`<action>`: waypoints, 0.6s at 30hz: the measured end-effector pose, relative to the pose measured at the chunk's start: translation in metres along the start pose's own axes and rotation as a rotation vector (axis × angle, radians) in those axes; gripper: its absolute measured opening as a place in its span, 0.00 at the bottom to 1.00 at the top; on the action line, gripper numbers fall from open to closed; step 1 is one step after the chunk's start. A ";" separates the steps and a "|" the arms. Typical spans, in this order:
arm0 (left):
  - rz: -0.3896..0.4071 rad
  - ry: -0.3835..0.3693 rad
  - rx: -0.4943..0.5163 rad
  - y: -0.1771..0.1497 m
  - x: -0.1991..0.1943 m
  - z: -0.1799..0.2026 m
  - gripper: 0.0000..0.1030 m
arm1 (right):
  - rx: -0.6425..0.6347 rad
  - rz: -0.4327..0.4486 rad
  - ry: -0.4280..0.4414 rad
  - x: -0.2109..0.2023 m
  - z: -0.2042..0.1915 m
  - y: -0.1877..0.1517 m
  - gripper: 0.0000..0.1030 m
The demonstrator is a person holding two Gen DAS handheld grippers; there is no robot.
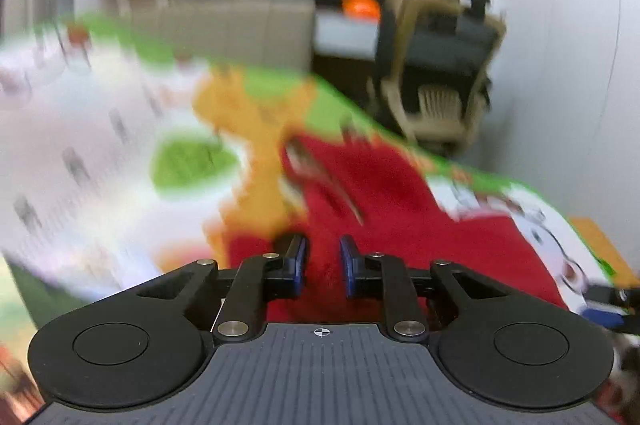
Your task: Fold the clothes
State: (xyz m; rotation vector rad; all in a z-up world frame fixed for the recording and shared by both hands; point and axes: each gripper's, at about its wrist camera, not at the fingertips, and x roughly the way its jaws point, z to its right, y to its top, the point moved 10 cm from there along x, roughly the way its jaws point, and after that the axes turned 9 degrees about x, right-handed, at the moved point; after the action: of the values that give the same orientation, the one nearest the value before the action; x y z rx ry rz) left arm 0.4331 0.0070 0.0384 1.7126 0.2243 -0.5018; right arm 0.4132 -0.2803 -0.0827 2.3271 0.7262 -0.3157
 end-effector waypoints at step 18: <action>0.082 -0.279 -0.005 0.005 -0.024 0.044 0.83 | -0.247 0.049 -0.005 0.000 -0.059 0.025 1.00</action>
State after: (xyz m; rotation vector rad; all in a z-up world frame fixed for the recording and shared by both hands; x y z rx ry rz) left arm 0.4051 -0.0334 0.0475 1.6186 -0.0458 -0.6707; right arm 0.4294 -0.2568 -0.0258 2.1051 0.6652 -0.1981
